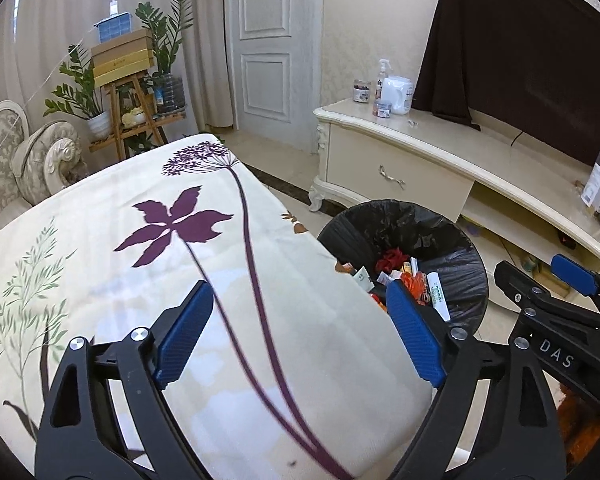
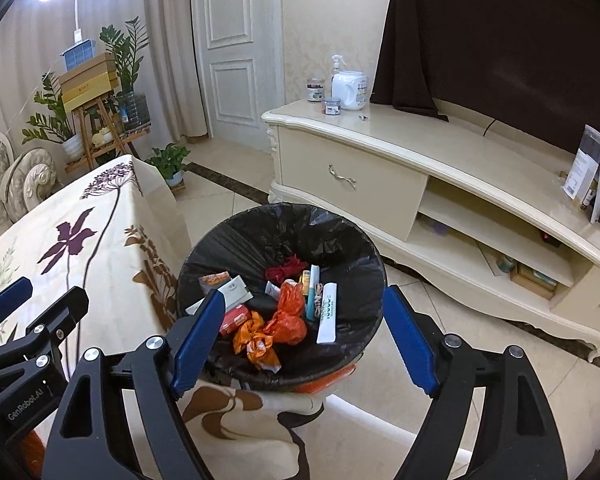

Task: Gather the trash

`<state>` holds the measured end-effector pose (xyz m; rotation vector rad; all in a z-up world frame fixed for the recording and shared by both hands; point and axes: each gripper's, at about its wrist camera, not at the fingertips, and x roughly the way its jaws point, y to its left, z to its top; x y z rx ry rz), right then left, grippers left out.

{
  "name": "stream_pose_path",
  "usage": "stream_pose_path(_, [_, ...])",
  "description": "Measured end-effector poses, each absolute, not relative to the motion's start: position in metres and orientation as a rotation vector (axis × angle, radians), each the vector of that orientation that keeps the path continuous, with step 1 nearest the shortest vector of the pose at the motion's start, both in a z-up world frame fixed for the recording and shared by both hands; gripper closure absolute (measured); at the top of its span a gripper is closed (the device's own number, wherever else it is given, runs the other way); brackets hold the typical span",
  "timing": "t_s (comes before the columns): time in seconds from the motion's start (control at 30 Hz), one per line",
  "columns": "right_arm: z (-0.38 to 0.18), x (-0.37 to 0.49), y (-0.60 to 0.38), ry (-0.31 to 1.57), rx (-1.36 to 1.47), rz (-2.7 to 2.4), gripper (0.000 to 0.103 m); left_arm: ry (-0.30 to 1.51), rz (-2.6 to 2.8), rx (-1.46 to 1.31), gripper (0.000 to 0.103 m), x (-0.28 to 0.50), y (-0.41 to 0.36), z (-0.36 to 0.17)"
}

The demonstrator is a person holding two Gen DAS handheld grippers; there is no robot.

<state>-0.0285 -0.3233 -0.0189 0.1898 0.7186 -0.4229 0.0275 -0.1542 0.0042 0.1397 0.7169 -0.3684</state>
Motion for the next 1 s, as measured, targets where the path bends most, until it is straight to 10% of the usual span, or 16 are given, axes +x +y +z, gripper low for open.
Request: stream_pose_path(1.0, [-0.01,-0.053,-0.315,0.697,0.187,-0.429,0.023,0.715,-0.358,0.104,0.013,0.008,-0.139,0.01])
